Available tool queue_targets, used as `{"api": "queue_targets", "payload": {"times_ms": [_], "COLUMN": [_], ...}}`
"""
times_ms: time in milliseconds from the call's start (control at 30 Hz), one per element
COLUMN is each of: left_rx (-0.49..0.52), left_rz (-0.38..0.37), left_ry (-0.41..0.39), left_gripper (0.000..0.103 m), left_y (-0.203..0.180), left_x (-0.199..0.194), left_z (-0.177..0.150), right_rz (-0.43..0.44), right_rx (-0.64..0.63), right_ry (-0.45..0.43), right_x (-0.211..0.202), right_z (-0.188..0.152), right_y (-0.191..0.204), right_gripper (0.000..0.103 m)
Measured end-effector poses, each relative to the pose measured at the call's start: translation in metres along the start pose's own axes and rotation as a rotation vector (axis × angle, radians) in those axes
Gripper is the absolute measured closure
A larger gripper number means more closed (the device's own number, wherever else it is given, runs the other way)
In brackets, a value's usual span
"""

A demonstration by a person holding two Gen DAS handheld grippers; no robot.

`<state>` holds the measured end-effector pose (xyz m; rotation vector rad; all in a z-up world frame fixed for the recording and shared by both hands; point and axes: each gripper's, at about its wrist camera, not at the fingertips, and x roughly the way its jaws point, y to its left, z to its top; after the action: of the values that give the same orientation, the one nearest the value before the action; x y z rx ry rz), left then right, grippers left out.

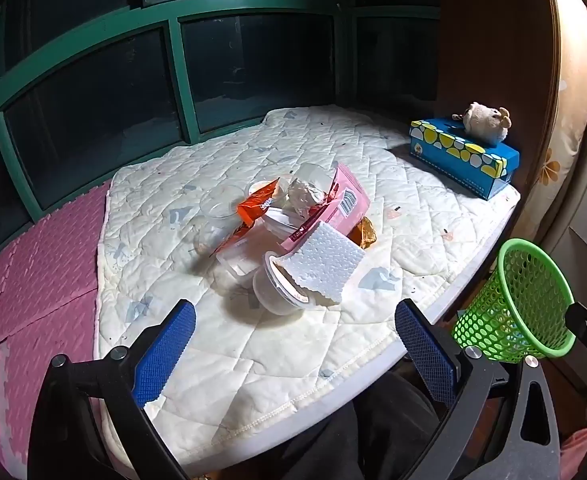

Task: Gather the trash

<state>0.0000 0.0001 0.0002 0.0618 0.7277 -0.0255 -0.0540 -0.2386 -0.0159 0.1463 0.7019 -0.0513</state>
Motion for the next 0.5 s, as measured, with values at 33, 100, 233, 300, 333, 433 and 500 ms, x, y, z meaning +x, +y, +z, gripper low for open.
{"api": "queue_targets", "payload": {"times_ms": [33, 100, 233, 300, 333, 433, 500], "left_rx": [0.001, 0.004, 0.006, 0.008, 0.008, 0.001, 0.002], "left_rz": [-0.003, -0.004, 0.019, 0.023, 0.026, 0.034, 0.034], "left_ry": [-0.001, -0.004, -0.035, -0.030, -0.030, -0.034, -0.035], "left_gripper": [0.006, 0.006, 0.006, 0.006, 0.006, 0.006, 0.006], "left_y": [0.0003, 0.0014, 0.0027, 0.0041, 0.0040, 0.0022, 0.0024], "left_x": [-0.0001, -0.0001, -0.0048, -0.0027, -0.0023, -0.0035, -0.0031], "left_z": [0.0003, 0.0010, 0.0010, 0.0025, 0.0022, 0.0001, 0.0002], "right_rz": [-0.001, -0.011, -0.010, -0.013, -0.012, -0.002, -0.001], "right_rx": [-0.002, -0.006, -0.002, 0.000, 0.001, 0.008, 0.009], "right_ry": [-0.001, -0.007, -0.012, -0.013, -0.012, -0.019, -0.017], "right_x": [0.0001, -0.0002, -0.0028, -0.0023, -0.0016, 0.0024, 0.0031], "right_z": [-0.0009, -0.0019, 0.0001, 0.0011, 0.0016, -0.0011, -0.0013], "right_y": [-0.0012, -0.0007, 0.0006, 0.0028, 0.0045, 0.0019, 0.0028], "right_gripper": [0.004, 0.004, 0.004, 0.004, 0.004, 0.004, 0.004]}}
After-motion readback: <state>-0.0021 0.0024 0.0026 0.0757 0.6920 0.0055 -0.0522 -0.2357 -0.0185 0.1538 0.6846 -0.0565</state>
